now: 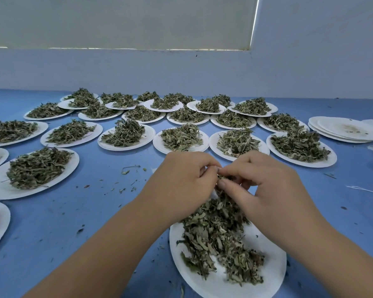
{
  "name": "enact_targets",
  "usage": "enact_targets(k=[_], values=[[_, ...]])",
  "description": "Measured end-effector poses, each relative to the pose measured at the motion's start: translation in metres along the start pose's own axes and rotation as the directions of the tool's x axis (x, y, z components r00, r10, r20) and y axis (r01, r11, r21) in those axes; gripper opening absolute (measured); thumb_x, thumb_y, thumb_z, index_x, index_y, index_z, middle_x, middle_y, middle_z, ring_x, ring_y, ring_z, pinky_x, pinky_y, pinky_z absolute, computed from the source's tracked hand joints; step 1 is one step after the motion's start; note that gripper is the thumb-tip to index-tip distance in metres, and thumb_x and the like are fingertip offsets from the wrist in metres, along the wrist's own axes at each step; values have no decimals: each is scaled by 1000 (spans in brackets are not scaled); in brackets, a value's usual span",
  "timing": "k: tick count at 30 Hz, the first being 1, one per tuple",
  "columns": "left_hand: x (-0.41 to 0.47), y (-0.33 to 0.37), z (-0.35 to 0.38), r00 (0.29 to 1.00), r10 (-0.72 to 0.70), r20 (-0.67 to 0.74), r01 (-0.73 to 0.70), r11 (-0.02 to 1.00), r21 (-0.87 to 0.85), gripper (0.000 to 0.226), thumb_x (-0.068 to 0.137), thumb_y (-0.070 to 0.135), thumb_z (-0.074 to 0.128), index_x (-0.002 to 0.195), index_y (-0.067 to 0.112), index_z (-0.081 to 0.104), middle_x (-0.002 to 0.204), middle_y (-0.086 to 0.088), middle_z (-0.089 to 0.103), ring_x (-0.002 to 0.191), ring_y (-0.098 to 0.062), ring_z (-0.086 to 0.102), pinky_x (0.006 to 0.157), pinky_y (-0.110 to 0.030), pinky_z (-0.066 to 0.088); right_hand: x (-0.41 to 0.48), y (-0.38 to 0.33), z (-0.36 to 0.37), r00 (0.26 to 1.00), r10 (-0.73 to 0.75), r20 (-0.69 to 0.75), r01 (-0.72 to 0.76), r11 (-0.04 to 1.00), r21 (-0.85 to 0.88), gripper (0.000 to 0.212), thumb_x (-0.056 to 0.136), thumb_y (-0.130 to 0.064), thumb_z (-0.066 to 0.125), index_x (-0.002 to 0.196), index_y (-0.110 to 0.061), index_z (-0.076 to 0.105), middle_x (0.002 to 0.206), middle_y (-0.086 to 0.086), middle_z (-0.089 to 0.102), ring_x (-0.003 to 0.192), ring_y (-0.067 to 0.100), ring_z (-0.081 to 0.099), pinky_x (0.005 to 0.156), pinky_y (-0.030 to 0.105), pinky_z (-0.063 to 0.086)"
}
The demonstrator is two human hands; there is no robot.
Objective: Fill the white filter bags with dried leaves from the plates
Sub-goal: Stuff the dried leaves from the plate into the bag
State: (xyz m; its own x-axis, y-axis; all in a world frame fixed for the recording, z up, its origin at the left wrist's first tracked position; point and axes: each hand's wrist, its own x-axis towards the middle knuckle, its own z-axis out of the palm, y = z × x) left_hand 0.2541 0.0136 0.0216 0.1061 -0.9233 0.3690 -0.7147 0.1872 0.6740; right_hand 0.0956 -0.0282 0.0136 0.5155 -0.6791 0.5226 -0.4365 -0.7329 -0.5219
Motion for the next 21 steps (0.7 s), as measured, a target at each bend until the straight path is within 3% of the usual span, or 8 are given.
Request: enact_targets(k=[3, 6, 9, 13, 16, 18, 21], values=[[-1, 2, 0, 1000, -17, -8, 17, 1000, -25, 26, 91, 14, 53, 83, 30, 71, 54, 15, 64, 56, -11, 67, 53, -33, 51, 0, -1, 0, 1000, -3, -15, 2, 999, -35, 10, 81, -23, 70, 88, -31, 72, 79, -14, 59, 76, 3, 55, 65, 13, 42], [-2, 3, 1, 1000, -4, -23, 3, 999, -36, 26, 89, 13, 55, 82, 29, 73, 58, 11, 65, 55, -4, 63, 48, -20, 46, 0, -1, 1, 998, -6, -63, 1, 998, -67, 9, 78, -19, 74, 77, -27, 68, 71, -17, 58, 73, -6, 52, 62, 7, 37], [-2, 4, 3, 999, 4, -36, -5, 1000, -19, 24, 88, 12, 56, 84, 26, 76, 58, 13, 62, 55, -3, 59, 47, -14, 41, 1, -1, 0, 998, -11, -60, 5, 995, -101, 10, 78, -22, 73, 70, -27, 68, 69, -15, 60, 72, 2, 54, 62, 13, 38], [-1, 3, 2, 1000, -4, -16, 4, 1000, -27, 23, 91, 12, 56, 90, 22, 77, 64, 11, 67, 59, -3, 63, 56, -26, 51, 0, -3, -1, 997, -73, -30, 69, 993, -94, 15, 84, -24, 63, 73, -24, 74, 67, -8, 65, 74, 13, 57, 65, 25, 45], [0, 4, 0, 999, -23, -33, 21, 998, -52, 22, 90, 11, 57, 89, 20, 77, 59, 15, 61, 51, 5, 53, 47, -11, 37, -1, -2, 0, 992, -118, 40, 121, 989, -81, 27, 85, -25, 51, 70, -14, 70, 64, 0, 65, 75, 18, 55, 67, 33, 42], [1, 2, -1, 999, -41, -34, 39, 997, -60, 21, 90, 13, 58, 88, 21, 77, 61, 9, 64, 51, 3, 51, 49, -12, 37, -1, -3, -1, 990, -128, 58, 131, 990, -55, 26, 86, -23, 50, 73, -13, 70, 67, 0, 66, 77, 17, 54, 71, 30, 41], [3, -2, -3, 997, -70, -44, 66, 993, -97, 24, 91, 14, 57, 84, 26, 76, 57, 0, 63, 46, -4, 44, 47, -17, 37, 0, -6, -6, 994, -110, -3, 110, 994, 23, 18, 84, -21, 56, 84, -26, 73, 82, -17, 67, 84, 5, 55, 73, 10, 38]])
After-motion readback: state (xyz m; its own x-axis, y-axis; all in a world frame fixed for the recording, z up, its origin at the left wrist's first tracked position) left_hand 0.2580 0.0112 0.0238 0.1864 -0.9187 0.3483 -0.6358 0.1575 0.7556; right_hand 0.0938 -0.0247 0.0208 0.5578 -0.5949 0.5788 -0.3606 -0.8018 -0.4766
